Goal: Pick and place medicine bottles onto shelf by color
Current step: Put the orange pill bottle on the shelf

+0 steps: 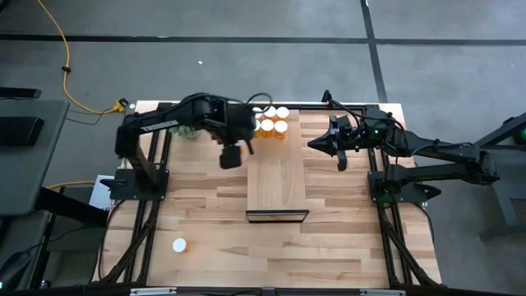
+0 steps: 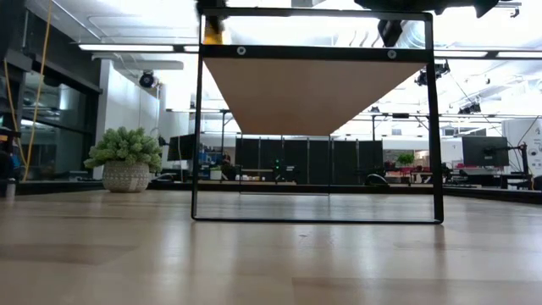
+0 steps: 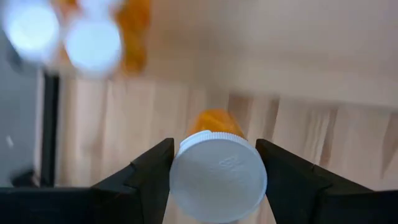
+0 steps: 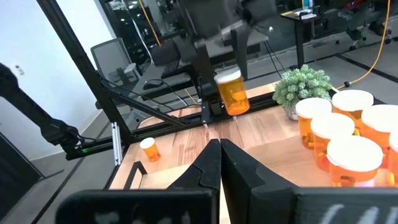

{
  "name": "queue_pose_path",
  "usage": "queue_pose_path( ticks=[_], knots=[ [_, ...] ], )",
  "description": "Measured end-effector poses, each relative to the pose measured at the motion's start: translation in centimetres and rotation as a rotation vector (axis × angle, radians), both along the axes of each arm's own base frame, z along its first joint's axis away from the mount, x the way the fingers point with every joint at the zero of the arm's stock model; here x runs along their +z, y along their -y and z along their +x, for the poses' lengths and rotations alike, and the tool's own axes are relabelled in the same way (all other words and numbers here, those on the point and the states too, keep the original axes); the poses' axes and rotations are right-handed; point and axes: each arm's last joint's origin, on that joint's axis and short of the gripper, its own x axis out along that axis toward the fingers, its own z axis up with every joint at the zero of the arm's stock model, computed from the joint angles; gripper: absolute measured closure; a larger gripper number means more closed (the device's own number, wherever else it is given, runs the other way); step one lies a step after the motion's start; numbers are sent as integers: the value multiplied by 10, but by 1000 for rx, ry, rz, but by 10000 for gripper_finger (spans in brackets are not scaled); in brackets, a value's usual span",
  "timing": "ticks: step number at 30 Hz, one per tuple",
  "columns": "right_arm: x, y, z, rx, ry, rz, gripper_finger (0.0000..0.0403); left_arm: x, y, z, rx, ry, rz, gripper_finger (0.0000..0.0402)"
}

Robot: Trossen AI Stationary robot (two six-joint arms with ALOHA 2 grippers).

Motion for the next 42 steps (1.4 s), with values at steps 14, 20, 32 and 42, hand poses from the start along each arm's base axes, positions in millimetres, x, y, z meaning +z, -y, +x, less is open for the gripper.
queue_pose_path(
  ticks=[14, 20, 32, 42],
  knots=[
    [-2, 0, 0, -2, -23, 23, 403, -12, -19, 64, -120, -1, 39, 198],
    [-3, 0, 0, -2, -27, 23, 403, -13, -24, 64, -110, -3, 32, 198],
    [-3, 0, 0, 2, -30, -5, 403, -37, -42, 61, -49, -83, -16, 198],
    [-3, 0, 0, 3, -30, -9, 403, -41, -45, 64, -62, -79, -20, 198]
  ],
)
